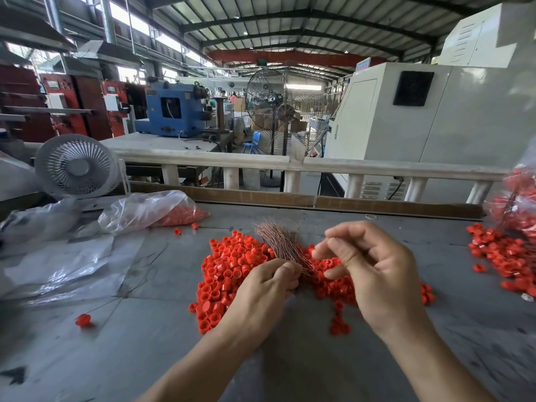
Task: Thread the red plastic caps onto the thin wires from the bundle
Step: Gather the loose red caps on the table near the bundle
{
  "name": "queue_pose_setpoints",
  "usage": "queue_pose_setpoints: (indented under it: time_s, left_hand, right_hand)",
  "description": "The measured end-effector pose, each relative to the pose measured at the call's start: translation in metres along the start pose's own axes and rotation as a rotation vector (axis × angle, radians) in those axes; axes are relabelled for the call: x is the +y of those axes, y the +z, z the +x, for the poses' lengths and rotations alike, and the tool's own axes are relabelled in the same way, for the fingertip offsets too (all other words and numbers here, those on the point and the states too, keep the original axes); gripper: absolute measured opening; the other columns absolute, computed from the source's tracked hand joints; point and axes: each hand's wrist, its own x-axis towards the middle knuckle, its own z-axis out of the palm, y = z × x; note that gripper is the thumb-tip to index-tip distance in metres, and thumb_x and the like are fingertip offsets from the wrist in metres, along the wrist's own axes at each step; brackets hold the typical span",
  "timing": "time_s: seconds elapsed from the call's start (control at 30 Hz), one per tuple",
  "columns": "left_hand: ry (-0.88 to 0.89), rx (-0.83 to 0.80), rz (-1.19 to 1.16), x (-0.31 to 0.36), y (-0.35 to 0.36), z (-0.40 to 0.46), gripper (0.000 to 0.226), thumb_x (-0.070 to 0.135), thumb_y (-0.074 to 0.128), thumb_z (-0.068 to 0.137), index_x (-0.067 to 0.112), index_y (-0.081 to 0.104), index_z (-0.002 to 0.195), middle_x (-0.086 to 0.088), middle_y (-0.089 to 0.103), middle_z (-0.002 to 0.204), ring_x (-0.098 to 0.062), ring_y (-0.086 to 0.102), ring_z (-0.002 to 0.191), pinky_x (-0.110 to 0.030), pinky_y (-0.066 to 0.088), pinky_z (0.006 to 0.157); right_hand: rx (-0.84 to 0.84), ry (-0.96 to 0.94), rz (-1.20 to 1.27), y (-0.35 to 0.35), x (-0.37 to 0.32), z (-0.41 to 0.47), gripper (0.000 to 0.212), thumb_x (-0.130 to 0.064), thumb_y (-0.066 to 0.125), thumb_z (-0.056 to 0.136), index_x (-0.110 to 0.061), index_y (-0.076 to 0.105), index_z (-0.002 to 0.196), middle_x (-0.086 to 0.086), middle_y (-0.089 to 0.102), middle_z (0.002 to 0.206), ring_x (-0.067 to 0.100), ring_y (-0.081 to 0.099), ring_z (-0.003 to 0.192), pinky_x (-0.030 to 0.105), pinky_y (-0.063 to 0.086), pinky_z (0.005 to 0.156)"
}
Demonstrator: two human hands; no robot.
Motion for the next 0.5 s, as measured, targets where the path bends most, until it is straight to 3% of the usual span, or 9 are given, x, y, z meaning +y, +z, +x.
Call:
queue_pose_setpoints:
  time_s: [0.1, 0.23, 0.37, 0.43, 0.5]
  left_hand:
    - [0.039, 0.034, 0.064, 0.002, -0.001, -0.002, 0.028, 0.018, 0.048, 0.106, 0.022, 0.076, 0.101, 0.005, 0.077, 0.101, -0.009, 0.071, 0.1, -0.039, 0.055, 0.099]
    - [0.161, 0.094, 0.051, 0.01, -0.003, -0.006, 0.023, 0.014, 0.055, 0.103, 0.018, 0.075, 0.093, -0.005, 0.076, 0.09, -0.03, 0.07, 0.089, -0.05, 0.056, 0.086]
    - [0.275, 0.073, -0.05, 0.018, -0.004, -0.009, 0.016, 0.019, 0.063, 0.1, 0.014, 0.076, 0.091, -0.011, 0.074, 0.084, -0.017, 0.064, 0.074, -0.04, 0.055, 0.07]
    - [0.285, 0.031, -0.088, 0.018, -0.005, -0.01, 0.014, 0.019, 0.066, 0.098, 0.013, 0.076, 0.089, -0.007, 0.074, 0.079, -0.012, 0.063, 0.072, -0.029, 0.052, 0.065]
    - [0.283, 0.015, -0.088, 0.016, -0.005, -0.009, 0.012, 0.018, 0.069, 0.096, 0.014, 0.077, 0.087, -0.009, 0.072, 0.075, -0.014, 0.061, 0.07, -0.028, 0.05, 0.064]
  right_hand:
    - [0.084, 0.062, 0.134, -0.001, -0.003, 0.003, 0.026, -0.002, 0.061, 0.098, -0.024, 0.074, 0.09, 0.011, 0.074, 0.08, 0.026, 0.075, 0.067, 0.027, 0.053, 0.044]
    - [0.073, 0.269, 0.291, -0.001, 0.0, 0.004, 0.025, -0.003, 0.058, 0.099, -0.018, 0.077, 0.093, 0.011, 0.071, 0.078, 0.021, 0.063, 0.055, 0.025, 0.045, 0.039]
    - [-0.088, 0.505, 0.273, 0.005, 0.007, 0.0, 0.024, 0.002, 0.055, 0.1, -0.011, 0.075, 0.107, 0.014, 0.072, 0.08, 0.016, 0.059, 0.053, 0.024, 0.042, 0.038]
    - [-0.155, 0.532, 0.196, 0.008, 0.01, -0.003, 0.024, 0.001, 0.056, 0.1, -0.013, 0.072, 0.112, 0.015, 0.071, 0.077, 0.017, 0.057, 0.051, 0.025, 0.04, 0.038]
    - [-0.208, 0.507, 0.064, 0.01, 0.011, -0.005, 0.022, -0.006, 0.06, 0.1, -0.019, 0.07, 0.115, 0.016, 0.072, 0.076, 0.021, 0.055, 0.053, 0.027, 0.038, 0.041]
